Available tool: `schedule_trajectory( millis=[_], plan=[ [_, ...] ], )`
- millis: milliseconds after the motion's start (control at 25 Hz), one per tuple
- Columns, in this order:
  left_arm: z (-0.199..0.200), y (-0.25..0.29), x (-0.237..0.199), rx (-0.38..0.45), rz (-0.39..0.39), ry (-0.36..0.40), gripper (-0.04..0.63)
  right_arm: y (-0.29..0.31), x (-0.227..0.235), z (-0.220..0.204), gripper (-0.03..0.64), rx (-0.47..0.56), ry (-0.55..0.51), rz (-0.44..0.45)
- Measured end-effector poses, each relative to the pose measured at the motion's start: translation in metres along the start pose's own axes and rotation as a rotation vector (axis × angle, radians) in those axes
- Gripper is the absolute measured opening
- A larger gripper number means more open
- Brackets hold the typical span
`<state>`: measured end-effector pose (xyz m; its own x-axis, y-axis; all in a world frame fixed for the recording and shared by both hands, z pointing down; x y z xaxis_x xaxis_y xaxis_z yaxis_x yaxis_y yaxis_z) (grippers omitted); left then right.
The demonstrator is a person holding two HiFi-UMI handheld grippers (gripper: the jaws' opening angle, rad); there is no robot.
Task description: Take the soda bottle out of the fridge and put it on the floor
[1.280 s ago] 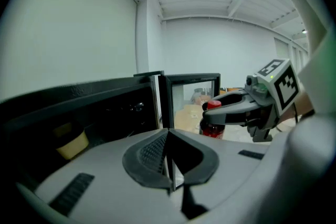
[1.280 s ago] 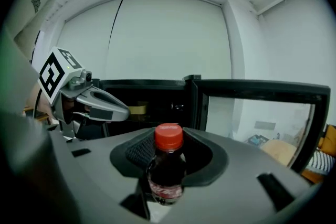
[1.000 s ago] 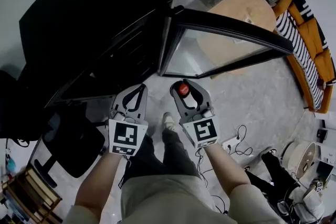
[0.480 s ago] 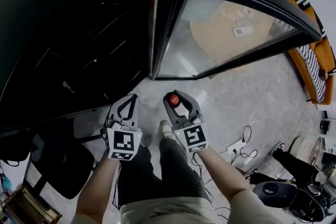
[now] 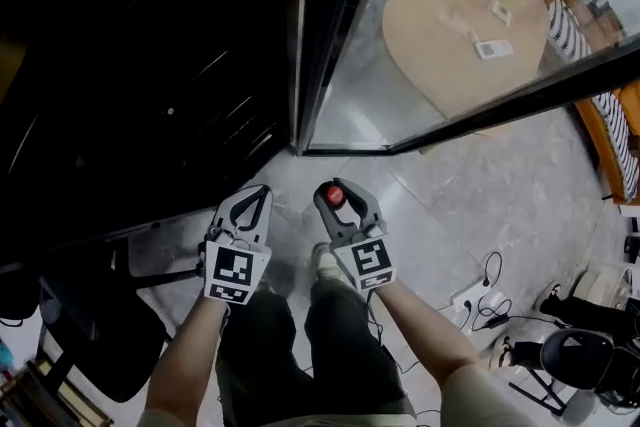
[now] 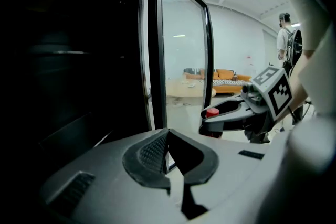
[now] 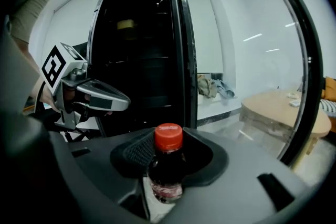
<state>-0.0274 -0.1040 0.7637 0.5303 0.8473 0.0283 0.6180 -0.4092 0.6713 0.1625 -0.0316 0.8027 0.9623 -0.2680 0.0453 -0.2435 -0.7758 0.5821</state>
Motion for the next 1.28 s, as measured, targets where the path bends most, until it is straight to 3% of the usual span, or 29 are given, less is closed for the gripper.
schedule_trajectory(
  millis=[760,1280],
  plan=[
    [-0.157,0.144,0.003,-0.020,-0.048,-0.008,0.005,0.166,0.020,-0.183,0.137,0.000,-0.015,0.088],
    [-0.216,0.204,-0.007,-0.072,-0.054,0.011,0.005,0.230,0.025,-0.270,0.137,-0.049,-0.050,0.089]
  ],
)
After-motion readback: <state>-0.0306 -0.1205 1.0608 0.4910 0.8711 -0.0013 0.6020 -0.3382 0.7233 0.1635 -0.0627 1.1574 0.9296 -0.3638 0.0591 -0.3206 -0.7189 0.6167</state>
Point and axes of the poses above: the fingertips, and each gripper's own axes: y forward along the fingers, x to its right, z out of its top, the point moved 10 cm from there along -y, backward along the fingers, and after that the axes turned 11 degrees about -x, right-handed, at the moved point
